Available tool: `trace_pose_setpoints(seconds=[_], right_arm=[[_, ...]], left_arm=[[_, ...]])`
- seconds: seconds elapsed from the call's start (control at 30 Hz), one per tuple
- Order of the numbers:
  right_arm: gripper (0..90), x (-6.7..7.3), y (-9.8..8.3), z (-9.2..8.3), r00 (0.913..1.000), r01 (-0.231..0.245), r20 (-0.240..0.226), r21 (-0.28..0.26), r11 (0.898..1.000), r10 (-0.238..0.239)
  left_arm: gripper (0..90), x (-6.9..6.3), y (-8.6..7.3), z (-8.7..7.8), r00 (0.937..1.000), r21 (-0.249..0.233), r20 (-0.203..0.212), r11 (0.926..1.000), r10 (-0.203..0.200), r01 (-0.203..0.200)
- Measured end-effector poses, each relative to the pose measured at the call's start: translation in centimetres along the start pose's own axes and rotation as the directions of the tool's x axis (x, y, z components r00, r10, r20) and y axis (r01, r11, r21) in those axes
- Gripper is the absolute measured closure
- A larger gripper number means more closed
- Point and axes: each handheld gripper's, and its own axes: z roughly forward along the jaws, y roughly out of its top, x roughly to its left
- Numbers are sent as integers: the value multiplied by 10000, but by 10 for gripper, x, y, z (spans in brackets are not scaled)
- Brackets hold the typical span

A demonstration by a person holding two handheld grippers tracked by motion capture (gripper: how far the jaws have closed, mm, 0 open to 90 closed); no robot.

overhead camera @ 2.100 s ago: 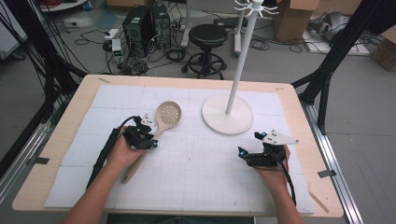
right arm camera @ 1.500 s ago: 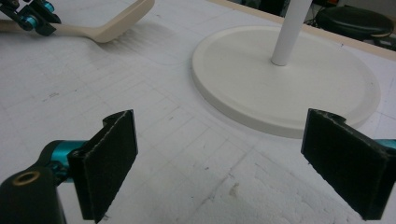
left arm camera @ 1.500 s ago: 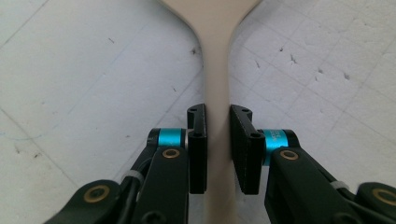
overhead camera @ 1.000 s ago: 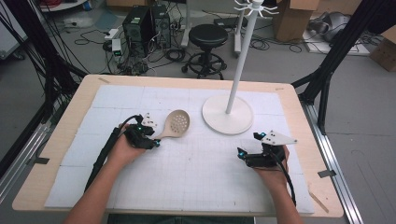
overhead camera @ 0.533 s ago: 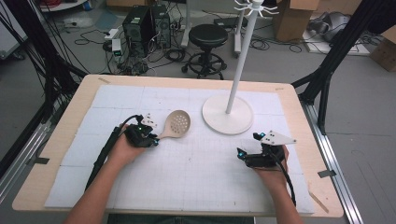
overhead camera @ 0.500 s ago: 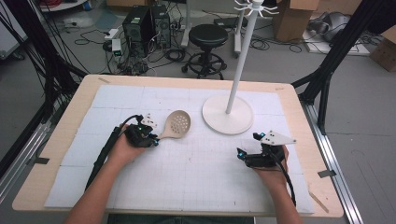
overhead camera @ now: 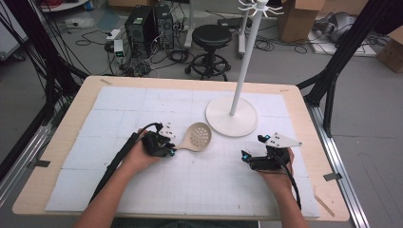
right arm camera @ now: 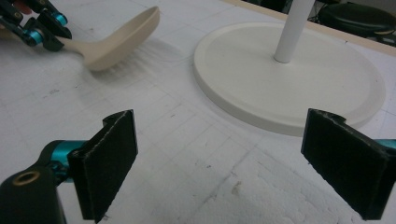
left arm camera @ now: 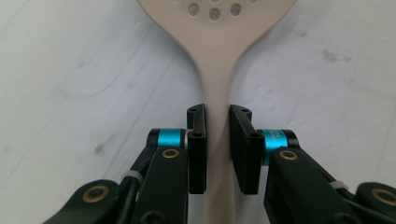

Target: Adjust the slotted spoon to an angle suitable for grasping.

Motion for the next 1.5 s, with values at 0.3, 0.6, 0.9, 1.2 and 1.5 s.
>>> trace_pose_setpoints(seconds=[0.3, 0.6, 0.9, 1.2, 1.5], right_arm=[[96, 0, 0, -1, 10000, -32, -20, -70, 10000, 32], [96, -1, 0, -2, 10000, -54, 5, -106, 9999, 54], [96, 0, -1, 0, 10000, -53, -11, -2, 10000, 53], [96, 0, -1, 1, 10000, 15, 14, 56, 10000, -15], [96, 0, 0, 0, 10000, -6, -30, -30, 10000, 6]], left_arm=[[767, -17, 21, 16, 9977, -213, 470, 9987, 483, -473], [624, -5, -5, -23, 9975, -557, 598, 9976, -367, 401], [608, -4, -43, -58, 9969, -350, 560, 9978, -549, 569], [660, -8, -56, -45, 9977, 472, 604, 9984, -323, 294], [696, -8, -47, -37, 9937, 42, 1082, 9995, 307, -313]])
